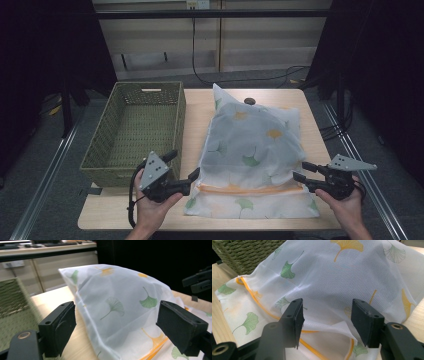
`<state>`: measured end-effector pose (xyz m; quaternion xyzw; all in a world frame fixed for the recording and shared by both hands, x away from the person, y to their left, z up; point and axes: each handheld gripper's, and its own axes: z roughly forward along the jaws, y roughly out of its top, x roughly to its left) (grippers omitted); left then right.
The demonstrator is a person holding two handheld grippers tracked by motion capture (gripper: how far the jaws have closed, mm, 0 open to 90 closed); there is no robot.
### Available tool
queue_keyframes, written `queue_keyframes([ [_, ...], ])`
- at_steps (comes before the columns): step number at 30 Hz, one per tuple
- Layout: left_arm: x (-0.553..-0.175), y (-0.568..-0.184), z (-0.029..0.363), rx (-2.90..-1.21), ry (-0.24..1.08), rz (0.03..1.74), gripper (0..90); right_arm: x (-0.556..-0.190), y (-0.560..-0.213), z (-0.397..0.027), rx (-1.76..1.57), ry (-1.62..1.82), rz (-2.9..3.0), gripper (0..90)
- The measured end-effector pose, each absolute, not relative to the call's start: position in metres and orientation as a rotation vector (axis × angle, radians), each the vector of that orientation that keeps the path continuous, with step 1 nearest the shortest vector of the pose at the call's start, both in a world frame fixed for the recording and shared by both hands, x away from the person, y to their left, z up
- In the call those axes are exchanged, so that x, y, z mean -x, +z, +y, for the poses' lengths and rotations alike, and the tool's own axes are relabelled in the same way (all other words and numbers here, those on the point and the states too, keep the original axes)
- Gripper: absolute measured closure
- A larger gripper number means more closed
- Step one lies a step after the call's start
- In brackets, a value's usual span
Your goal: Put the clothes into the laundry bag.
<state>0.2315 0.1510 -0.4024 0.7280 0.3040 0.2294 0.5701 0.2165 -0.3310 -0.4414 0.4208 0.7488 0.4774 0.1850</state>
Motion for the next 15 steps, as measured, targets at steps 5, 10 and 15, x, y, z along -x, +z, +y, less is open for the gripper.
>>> queue_keyframes([
  [5, -0.211, -0.406, 0.170, -1.705, 0.616, 0.707, 14.0, -0.215, -0.442, -0.332, -1.189, 1.341, 2.107, 44.7],
  [10, -0.198, -0.422, 0.185, -1.680, 0.621, 0.751, 14.5, -0.216, -0.443, -0.330, -1.181, 1.337, 2.120, 45.2],
  [15, -0.200, -0.426, 0.188, -1.682, 0.624, 0.778, 15.7, -0.216, -0.444, -0.328, -1.175, 1.330, 2.135, 45.1],
])
